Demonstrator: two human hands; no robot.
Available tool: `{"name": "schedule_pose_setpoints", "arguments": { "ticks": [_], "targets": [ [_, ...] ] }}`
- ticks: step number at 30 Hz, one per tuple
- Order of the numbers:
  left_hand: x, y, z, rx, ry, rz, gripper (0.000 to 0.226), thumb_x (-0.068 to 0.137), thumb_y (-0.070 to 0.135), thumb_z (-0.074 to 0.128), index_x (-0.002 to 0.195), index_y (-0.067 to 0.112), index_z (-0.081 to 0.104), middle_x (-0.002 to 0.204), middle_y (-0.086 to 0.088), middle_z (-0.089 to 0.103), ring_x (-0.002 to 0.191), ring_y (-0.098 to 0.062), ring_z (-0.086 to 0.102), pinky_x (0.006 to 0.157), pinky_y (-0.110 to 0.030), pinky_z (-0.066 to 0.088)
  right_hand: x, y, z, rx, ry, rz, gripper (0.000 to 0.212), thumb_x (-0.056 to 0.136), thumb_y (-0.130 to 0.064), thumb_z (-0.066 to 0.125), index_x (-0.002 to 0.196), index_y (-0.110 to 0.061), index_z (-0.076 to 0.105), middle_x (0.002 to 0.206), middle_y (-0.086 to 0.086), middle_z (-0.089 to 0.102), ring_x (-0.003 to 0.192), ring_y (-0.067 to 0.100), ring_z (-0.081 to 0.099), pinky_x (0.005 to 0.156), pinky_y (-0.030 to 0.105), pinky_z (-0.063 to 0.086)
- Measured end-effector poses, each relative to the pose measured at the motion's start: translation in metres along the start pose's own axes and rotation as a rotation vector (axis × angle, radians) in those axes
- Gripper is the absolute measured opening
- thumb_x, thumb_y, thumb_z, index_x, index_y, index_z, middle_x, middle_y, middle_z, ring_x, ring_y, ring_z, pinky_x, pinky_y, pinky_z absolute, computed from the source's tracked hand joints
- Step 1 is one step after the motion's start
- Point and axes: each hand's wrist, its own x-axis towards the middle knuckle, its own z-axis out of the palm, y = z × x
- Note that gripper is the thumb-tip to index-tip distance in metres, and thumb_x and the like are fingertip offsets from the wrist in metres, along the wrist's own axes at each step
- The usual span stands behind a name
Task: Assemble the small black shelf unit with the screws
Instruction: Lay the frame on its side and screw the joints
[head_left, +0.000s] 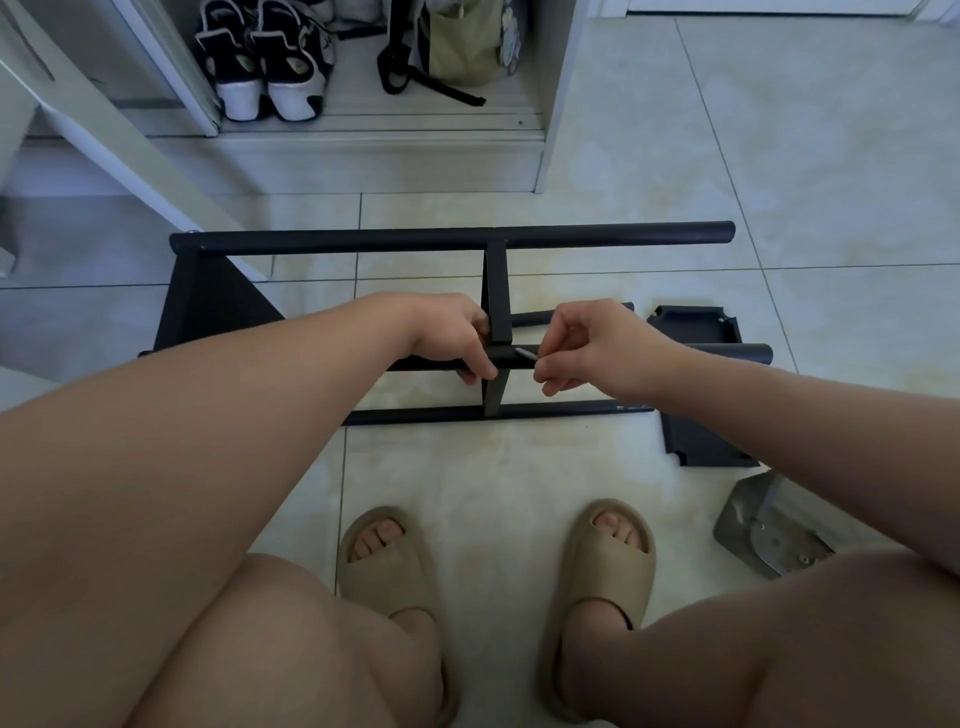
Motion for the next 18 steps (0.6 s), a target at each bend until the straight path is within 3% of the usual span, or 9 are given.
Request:
{"name": "schedule_pose_setpoints", "arguments": {
  "ticks": [7,13,18],
  "targets": [
    [-0.001,-0.001,0.007,-0.056,0.043,0.063,0.025,0.089,0.013,0.074,0.113,0.005,0.068,0.103,-0.016,0.075,0.100,-0.027,0.072,0.104,-0.043,0.049,0.000,-0.001,0.004,-0.061,-0.019,-0.001,0.013,0.090,-0.001,0.073,0.089,-0.003,0.060,0.086,0.016,0.076,0.078,0.020,0.077,0.084,0.039,0.062],
    [-0.005,0.000,0.012,-0.103,0.094,0.090,0.025,0.090,0.012,0.073,0.114,0.005,0.068,0.104,-0.015,0.074,0.087,-0.019,0.069,0.100,-0.040,0.052,0.005,-0.003,0.009,-0.087,-0.010,0.010,0.013,0.089,-0.003,0.073,0.088,-0.005,0.061,0.082,0.012,0.077,0.077,0.017,0.077,0.088,0.042,0.061],
    [0.000,0.003,0.010,-0.114,0.098,0.074,0.032,0.090,0.014,0.073,0.119,0.004,0.065,0.109,-0.017,0.074,0.098,-0.024,0.072,0.103,-0.044,0.050,0.006,0.000,0.007,-0.145,-0.016,0.016,0.012,0.089,-0.006,0.073,0.086,-0.009,0.061,0.078,0.006,0.077,0.075,0.014,0.076,0.079,0.036,0.057]
  ]
}}
